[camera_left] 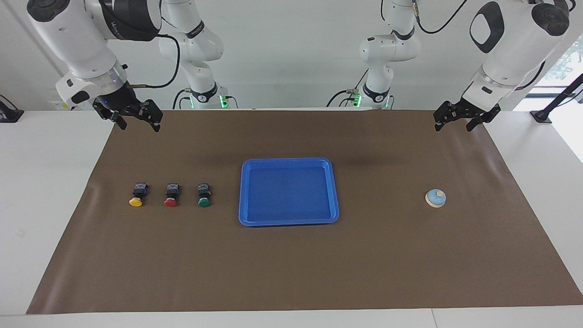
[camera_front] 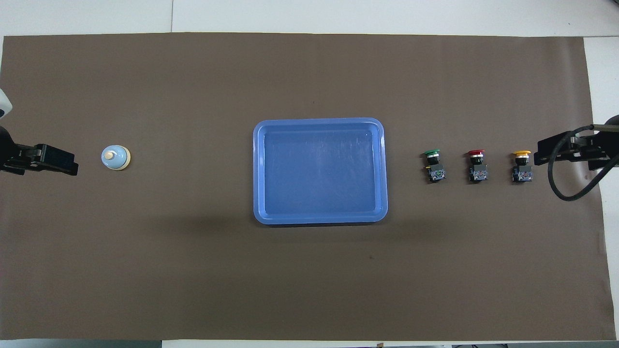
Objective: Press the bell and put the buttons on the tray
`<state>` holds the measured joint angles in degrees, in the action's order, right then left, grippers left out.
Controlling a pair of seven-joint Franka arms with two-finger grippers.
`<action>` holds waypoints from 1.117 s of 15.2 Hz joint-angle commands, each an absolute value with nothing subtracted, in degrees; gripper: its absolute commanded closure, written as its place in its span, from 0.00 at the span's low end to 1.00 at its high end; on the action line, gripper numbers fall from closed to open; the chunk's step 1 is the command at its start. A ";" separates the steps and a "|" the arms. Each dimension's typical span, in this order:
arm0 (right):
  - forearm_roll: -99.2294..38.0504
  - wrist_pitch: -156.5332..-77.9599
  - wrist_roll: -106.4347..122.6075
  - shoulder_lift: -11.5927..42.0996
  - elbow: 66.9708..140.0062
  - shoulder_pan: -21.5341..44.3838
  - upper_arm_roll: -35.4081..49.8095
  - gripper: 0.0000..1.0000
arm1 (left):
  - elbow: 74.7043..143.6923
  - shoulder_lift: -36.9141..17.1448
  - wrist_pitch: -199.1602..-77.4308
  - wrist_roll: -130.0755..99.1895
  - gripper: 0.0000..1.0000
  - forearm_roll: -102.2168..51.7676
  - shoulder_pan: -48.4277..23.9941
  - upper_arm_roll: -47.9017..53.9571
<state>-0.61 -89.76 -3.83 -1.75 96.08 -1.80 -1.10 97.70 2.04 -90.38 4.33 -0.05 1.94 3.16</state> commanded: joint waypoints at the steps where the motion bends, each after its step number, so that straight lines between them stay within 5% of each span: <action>1: -0.09 -88.77 -3.78 -1.67 95.36 -2.20 -0.70 0.00 | 98.26 2.90 -90.00 4.04 0.00 0.35 2.11 3.16; 10: -0.09 -88.77 -3.78 -1.67 95.36 -2.20 -0.70 0.00 | 100.28 4.04 -91.58 3.52 0.00 0.44 2.20 3.08; 11: -0.09 -88.77 -3.78 -1.67 95.36 -2.20 -0.70 0.00 | 101.41 4.13 -94.45 3.25 0.10 0.44 2.20 3.08; 12: -0.09 -88.77 -3.78 -1.67 95.36 -2.20 -0.70 0.00 | 102.64 4.48 -95.96 3.08 0.42 0.53 2.28 2.99; 15: -0.09 -88.77 -3.78 -1.67 95.36 -2.20 -0.70 0.00 | 105.54 4.39 -98.16 -0.24 1.00 0.88 2.37 2.99; 17: -0.09 -88.77 -3.78 -1.67 95.36 -2.20 -0.70 0.00 | 108.71 4.66 -102.89 -0.35 1.00 0.88 4.56 3.16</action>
